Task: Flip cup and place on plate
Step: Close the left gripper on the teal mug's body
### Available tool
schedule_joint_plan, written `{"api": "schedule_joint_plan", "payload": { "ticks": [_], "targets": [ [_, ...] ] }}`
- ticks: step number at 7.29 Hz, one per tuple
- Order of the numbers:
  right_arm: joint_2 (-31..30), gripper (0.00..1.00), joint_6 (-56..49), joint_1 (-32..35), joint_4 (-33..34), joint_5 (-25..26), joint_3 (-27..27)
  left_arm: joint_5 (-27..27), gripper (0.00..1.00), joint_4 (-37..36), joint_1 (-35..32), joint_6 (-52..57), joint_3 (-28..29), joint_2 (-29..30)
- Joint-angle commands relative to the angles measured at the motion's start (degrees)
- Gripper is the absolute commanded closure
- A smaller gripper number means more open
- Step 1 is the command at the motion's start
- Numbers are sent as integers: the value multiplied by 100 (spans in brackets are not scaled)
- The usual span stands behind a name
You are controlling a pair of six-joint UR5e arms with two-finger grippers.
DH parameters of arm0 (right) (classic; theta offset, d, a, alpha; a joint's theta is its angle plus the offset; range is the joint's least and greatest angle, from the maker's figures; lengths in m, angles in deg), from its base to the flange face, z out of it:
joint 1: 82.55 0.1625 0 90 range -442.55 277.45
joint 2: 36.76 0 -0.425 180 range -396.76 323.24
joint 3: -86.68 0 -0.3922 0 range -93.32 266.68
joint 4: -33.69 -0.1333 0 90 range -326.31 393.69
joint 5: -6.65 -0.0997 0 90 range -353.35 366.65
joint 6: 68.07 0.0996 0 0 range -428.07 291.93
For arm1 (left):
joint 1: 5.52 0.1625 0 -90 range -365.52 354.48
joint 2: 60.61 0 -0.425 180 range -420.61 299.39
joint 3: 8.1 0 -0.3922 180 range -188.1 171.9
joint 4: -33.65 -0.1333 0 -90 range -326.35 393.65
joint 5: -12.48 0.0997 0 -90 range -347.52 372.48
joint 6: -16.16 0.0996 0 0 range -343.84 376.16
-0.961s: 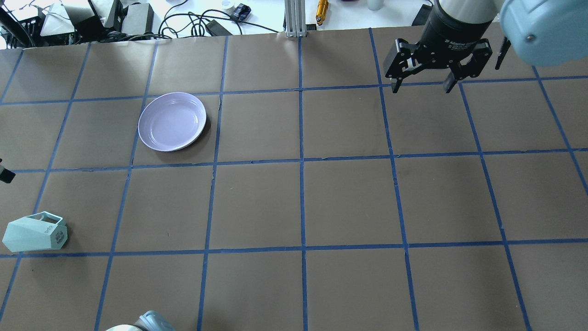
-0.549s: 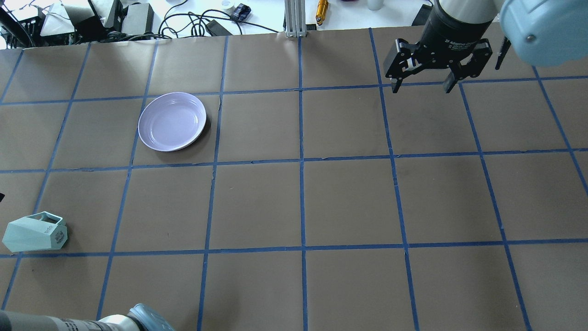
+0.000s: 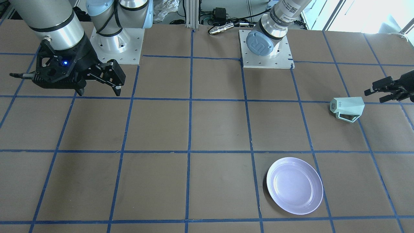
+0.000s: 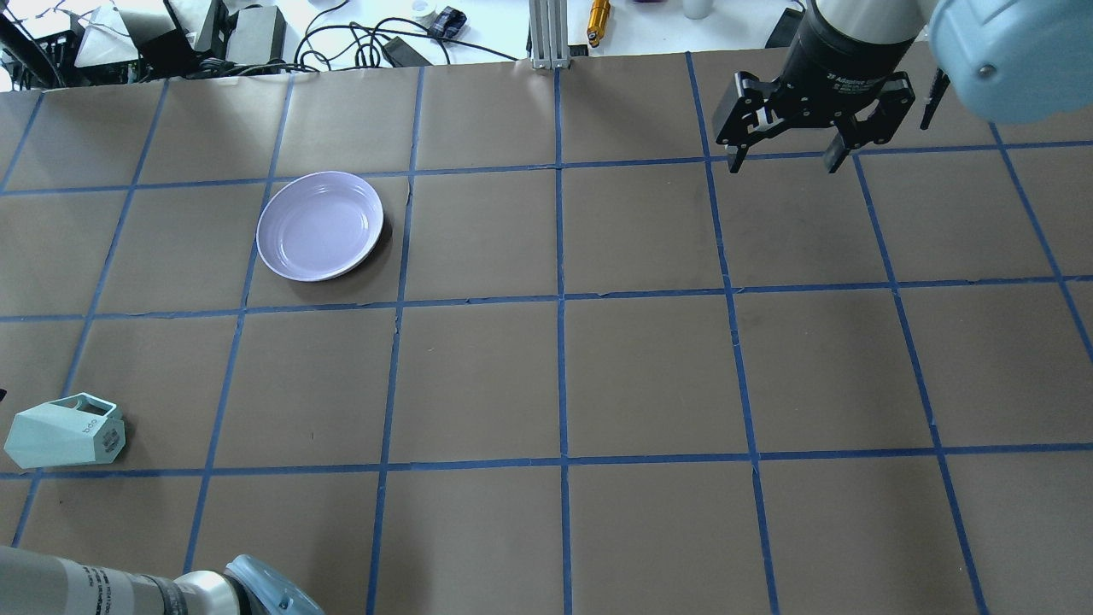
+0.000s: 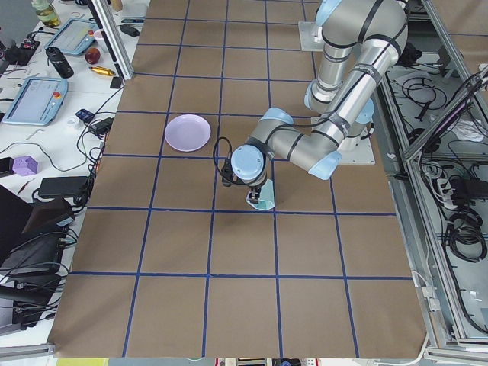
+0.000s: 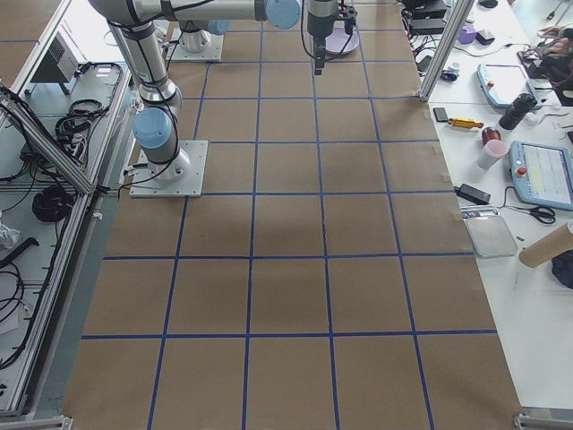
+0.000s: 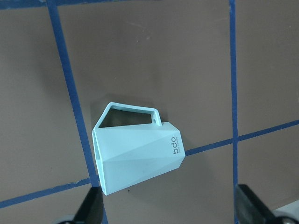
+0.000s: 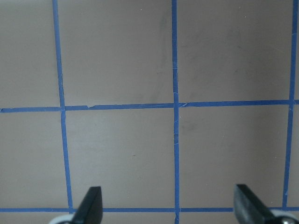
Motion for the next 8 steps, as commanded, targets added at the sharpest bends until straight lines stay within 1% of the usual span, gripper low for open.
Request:
{"api": "schedule_joint_plan", "payload": {
  "ticks": [1,3,4,5,6,8],
  "targets": [
    [0,0,0,0,0,0,0,-299,0,124,311,152,48,424],
    [0,0,0,0,0,0,0,-519,0,579,391,180,180,732],
    [0,0,0,0,0,0,0,-564,0,956,443,258,198,838],
    [0,0,0,0,0,0,0,-704,0,1186,496,424,189,960],
    [0,0,0,0,0,0,0,-705,0,1388,514,452,189,1066],
    [0,0,0,0,0,0,0,-714,0,1530,532,505,233,1242]
  ]
}}
